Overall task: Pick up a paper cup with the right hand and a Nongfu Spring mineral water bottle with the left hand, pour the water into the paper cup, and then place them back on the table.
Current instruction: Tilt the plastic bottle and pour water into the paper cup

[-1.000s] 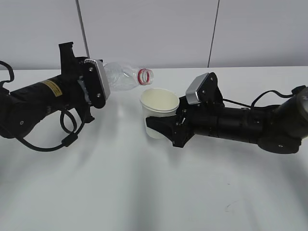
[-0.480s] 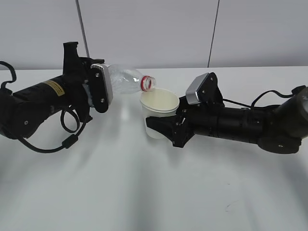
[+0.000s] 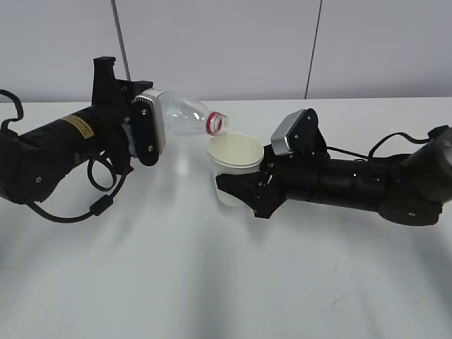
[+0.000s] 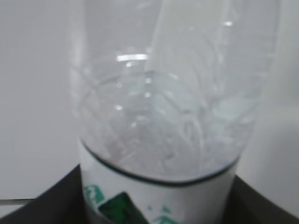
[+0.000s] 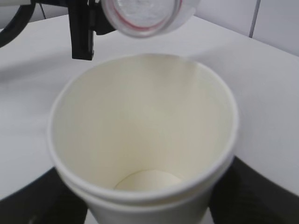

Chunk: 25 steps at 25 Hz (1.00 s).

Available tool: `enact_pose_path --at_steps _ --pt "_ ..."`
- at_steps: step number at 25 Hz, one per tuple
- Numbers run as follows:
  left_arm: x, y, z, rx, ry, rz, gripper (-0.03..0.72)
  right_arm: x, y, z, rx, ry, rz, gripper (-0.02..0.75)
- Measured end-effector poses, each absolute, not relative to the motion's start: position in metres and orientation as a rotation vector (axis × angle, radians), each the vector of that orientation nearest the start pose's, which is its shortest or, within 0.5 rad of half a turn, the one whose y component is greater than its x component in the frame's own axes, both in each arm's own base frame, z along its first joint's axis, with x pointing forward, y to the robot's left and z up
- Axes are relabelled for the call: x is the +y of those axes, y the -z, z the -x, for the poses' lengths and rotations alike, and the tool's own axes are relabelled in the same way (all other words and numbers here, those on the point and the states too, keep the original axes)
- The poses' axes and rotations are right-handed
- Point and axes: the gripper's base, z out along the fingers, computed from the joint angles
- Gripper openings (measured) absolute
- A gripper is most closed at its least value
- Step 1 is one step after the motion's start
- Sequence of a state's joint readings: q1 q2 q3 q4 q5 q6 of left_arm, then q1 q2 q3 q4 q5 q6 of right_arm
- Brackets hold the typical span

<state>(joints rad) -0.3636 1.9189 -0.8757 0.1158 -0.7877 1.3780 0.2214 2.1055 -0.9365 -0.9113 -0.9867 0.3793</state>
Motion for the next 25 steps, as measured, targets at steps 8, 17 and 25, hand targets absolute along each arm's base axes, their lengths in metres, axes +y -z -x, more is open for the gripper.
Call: enact_pose_path --at_steps 8,17,25 --pt "-0.145 -0.1681 -0.3564 1.013 -0.759 -1.485 0.412 0.1416 -0.1123 -0.3565 1.654 -0.667 0.888 0.507" --pt "-0.145 -0.1683 -0.3564 1.001 -0.772 -1.494 0.412 0.1424 -0.1115 -0.355 1.652 -0.672 0.914 0.507" --pt "-0.145 -0.1685 -0.3564 0.986 -0.786 -1.503 0.412 0.1425 -0.1113 -0.3546 1.653 -0.675 0.918 0.507"
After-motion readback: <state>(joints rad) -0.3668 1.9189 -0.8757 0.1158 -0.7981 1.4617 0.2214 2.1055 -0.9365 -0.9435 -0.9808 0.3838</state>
